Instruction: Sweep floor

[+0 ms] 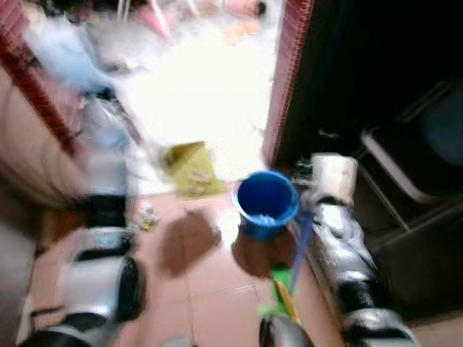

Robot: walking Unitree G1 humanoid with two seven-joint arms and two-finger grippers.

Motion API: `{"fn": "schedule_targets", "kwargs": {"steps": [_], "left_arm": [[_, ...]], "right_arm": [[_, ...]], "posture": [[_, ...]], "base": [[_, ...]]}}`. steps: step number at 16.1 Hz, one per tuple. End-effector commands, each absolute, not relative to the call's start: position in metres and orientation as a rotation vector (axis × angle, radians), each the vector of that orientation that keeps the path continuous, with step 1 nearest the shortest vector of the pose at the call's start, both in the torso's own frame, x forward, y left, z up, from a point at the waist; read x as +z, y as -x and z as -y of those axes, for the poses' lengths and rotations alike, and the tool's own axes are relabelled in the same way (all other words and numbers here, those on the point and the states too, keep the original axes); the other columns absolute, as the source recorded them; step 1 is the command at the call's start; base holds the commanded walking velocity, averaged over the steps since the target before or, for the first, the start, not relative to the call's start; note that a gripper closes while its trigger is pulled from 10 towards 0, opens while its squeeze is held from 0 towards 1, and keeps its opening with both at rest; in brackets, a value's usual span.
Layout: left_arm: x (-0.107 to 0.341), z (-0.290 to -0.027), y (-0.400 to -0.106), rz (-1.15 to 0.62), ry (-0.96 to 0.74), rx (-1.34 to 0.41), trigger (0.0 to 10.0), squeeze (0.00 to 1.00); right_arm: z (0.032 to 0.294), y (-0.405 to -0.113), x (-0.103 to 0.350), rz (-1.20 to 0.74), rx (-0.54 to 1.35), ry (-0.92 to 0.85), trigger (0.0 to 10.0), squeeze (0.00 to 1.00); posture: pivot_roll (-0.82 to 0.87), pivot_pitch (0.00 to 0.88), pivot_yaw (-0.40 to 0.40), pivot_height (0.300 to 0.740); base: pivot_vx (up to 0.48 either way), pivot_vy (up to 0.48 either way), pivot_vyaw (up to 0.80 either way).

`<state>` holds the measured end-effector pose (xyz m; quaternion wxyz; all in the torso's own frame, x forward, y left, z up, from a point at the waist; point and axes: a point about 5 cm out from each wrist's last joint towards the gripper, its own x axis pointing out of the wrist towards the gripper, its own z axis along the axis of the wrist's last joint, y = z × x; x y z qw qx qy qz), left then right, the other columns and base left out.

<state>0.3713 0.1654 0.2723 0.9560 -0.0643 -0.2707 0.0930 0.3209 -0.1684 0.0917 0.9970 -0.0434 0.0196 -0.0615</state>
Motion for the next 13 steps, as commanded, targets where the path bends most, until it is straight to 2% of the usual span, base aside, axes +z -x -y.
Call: {"fn": "schedule_targets", "kwargs": {"steps": [1,4,13], "left_arm": [[0.298,-0.172,-0.367,0.653,0.175,0.195,10.0,0.0],[0.294,-0.169,-0.367,0.64,0.169,0.177,10.0,0.0],[0.309,-0.174,-0.366,0.683,0.185,0.185,10.0,0.0]], "right_arm": [[0.158,-0.326,0.104,0.015,-0.092,0.113,10.0,0.0],[0.157,-0.327,0.104,0.013,-0.091,0.115,10.0,0.0],[0.161,-0.323,0.098,-0.017,-0.093,0.128,10.0,0.0]], "posture": [[-0.04,0.058,0.034,0.74],[-0.04,0.058,0.034,0.74],[-0.04,0.053,0.027,0.74]], "base": [[0.428,0.0,0.0],[0.284,0.0,0.0],[0.0,0.0,0.0]]}}
